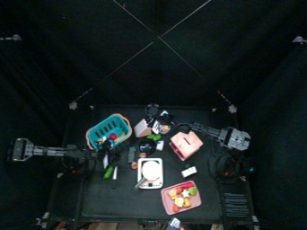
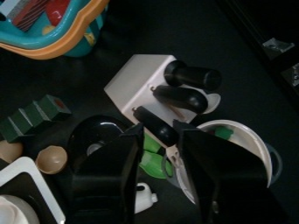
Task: Grab cleaver
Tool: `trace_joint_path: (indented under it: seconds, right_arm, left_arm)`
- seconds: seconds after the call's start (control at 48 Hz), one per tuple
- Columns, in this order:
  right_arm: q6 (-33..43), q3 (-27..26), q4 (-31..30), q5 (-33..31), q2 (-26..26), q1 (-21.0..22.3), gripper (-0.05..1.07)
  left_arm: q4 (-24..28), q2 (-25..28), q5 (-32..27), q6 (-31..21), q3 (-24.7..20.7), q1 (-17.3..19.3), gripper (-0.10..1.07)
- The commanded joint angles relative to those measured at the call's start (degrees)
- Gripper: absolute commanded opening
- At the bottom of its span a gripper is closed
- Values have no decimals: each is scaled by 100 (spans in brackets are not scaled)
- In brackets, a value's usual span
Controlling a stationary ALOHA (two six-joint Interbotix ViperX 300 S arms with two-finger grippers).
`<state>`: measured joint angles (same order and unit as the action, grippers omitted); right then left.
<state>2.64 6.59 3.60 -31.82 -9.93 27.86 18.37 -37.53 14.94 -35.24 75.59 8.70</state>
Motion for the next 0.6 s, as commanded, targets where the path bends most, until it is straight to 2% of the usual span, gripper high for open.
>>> trace_joint_path:
  seconds: [0.0, 0.417, 0.583]
  right_arm:
    - [26, -158, 18, 18, 141, 9, 55]
    - [35, -176, 53, 35, 132, -141, 56]
    - [-9, -185, -9, 158, 123, -167, 67]
  left_arm:
    - [0, 9, 26, 9, -53, 18, 59]
    - [0, 9, 18, 9, -53, 18, 59]
    - [0, 9, 26, 9, -53, 18, 59]
